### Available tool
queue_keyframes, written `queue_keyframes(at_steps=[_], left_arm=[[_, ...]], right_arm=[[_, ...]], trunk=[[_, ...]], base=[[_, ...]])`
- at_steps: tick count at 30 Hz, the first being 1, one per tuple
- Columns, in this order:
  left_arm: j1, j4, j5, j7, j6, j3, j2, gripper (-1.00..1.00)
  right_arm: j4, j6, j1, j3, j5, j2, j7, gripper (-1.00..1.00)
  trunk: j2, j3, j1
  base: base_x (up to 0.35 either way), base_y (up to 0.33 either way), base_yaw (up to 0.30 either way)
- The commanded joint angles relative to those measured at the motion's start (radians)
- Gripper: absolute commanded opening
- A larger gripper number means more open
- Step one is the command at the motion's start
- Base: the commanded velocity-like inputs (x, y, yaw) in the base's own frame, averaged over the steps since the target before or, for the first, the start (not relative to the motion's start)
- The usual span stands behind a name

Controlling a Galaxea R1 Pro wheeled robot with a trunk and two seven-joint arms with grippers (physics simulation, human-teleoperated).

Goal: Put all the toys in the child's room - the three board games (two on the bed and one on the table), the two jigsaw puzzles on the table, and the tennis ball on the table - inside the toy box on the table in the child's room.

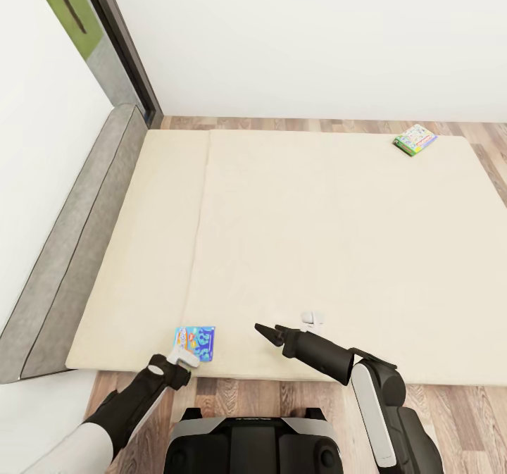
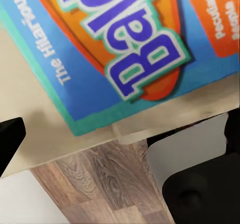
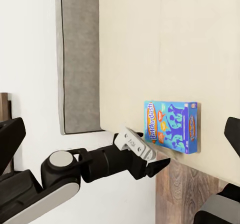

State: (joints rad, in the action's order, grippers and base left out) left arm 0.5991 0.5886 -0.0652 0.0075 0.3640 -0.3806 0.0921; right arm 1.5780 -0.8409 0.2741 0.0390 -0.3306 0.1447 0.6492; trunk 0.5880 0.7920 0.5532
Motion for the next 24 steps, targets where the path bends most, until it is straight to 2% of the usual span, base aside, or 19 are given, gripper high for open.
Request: queue_keyframes(at_steps=[1, 24], left_arm=[[0.001, -0.003, -0.007, 0.001, 0.001, -0.005, 0.000, 1.00], [0.002, -0.022, -0.008, 0.002, -0.036, -0.005, -0.005, 1.00]], right_arm=[[0.000, -0.006, 0.000, 0.002, 0.000, 0.001, 0.004, 1.00], [0.000, -0.006, 0.000, 0.001, 0.001, 0.001, 0.004, 1.00]], trunk=[[0.001, 0.001, 0.000], [0.001, 0.001, 0.000]], base=[[0.000, 0.000, 0.000], [0.000, 0.000, 0.000]])
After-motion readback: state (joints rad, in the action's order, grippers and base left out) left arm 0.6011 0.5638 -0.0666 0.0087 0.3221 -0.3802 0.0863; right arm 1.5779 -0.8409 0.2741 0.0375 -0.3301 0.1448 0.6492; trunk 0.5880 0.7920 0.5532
